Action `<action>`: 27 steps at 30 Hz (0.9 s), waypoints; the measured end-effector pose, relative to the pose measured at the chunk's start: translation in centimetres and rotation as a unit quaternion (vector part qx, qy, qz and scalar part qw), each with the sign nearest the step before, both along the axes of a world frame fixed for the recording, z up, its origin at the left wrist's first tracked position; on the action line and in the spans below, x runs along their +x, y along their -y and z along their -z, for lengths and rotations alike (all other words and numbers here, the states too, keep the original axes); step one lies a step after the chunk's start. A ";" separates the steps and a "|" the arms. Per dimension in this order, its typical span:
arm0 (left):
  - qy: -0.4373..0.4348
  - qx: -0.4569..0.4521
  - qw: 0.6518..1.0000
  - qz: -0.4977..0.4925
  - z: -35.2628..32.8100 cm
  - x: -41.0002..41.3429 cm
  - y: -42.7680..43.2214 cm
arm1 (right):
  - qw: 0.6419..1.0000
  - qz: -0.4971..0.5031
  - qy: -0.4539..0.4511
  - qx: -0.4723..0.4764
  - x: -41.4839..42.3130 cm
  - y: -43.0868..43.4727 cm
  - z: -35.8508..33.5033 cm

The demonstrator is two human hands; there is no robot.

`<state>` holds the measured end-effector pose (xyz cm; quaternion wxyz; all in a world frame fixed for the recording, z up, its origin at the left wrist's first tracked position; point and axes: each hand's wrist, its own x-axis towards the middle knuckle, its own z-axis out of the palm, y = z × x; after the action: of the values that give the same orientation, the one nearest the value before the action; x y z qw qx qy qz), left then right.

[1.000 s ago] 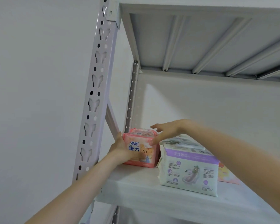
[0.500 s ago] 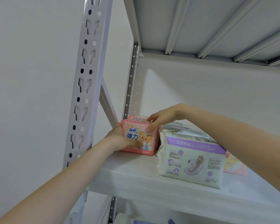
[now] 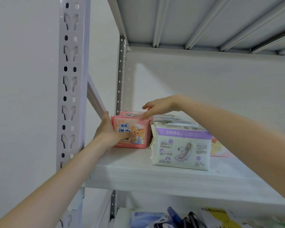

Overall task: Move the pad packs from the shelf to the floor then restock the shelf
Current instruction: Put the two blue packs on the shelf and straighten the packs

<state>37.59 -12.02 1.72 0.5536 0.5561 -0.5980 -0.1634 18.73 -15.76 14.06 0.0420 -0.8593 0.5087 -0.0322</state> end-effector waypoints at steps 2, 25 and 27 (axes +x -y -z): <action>-0.014 -0.031 0.999 -0.005 0.1 -0.1 -0.4 | 0.999 -0.001 0.052 -0.011 -1.7 -1.1 -0.7; 0.000 -0.031 0.975 0.219 1.4 -5.1 -8.5 | 0.927 0.068 0.364 -0.056 -18.9 -14.1 6.7; 0.013 -0.019 0.975 0.222 1.5 -5.6 -8.4 | 0.926 0.064 0.368 -0.057 -18.4 -14.1 8.0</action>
<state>31.94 -3.58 0.25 0.5064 0.4010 -0.7164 -0.2637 0.31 -1.69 6.09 0.1752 -0.7538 0.5085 -0.3776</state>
